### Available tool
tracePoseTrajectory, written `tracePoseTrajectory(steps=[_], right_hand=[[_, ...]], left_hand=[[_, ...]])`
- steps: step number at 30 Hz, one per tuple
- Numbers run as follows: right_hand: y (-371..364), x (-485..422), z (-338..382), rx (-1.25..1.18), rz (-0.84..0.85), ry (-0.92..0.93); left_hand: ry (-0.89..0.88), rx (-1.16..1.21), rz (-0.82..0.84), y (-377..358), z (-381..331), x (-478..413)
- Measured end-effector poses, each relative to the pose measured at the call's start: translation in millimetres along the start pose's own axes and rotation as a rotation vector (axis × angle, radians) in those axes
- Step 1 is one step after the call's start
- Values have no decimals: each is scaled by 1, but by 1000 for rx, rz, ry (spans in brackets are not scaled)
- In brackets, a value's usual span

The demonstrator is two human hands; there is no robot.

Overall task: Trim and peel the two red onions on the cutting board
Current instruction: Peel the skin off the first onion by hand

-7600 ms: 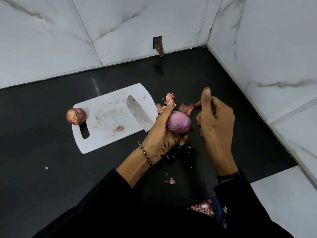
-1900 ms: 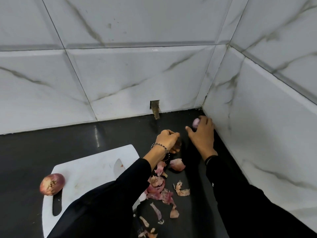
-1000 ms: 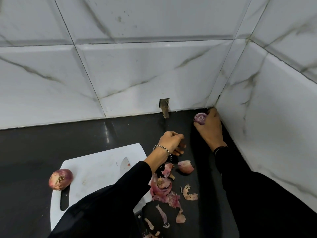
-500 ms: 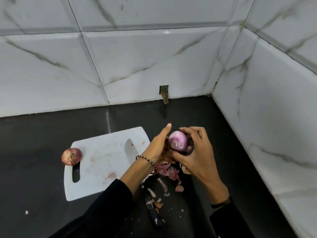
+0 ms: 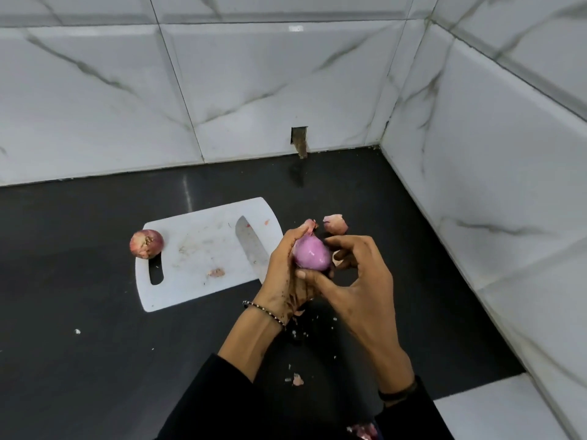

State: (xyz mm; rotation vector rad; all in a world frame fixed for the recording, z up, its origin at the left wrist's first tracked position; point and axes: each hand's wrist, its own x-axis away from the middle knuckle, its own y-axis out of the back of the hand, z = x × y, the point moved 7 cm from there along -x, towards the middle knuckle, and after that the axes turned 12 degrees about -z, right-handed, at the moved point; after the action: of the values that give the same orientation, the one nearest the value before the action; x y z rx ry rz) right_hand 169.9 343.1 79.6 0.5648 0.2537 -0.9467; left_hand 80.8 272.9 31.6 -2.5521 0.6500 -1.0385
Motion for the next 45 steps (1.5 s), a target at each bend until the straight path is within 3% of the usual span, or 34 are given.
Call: tracePoseTrajectory(steps=[6,11,16,23,29,35,39,45], right_hand=[[5,9,15,132,4,41],[7,9,23,168,5,55],[6,9,30,177,-16,54],[3,10,47,169,-81,59],[1,17,52,207,-122,83],[-1,33,47,19,-235,-150],[-7,37,33,-149,-333,-393],[-18,33,35,-103,-415,-490]], left_hand=[[43,59,90,-3,2,12],[152,91,45,-1,2,15],[108,100,-31,10,-1,12],[-13,12,143,4,-15,17],[15,21,174,5,-10,13],[104,136,270,2,-9,12],[81,74,156,9,-4,11],[35,62,144,12,-10,13]])
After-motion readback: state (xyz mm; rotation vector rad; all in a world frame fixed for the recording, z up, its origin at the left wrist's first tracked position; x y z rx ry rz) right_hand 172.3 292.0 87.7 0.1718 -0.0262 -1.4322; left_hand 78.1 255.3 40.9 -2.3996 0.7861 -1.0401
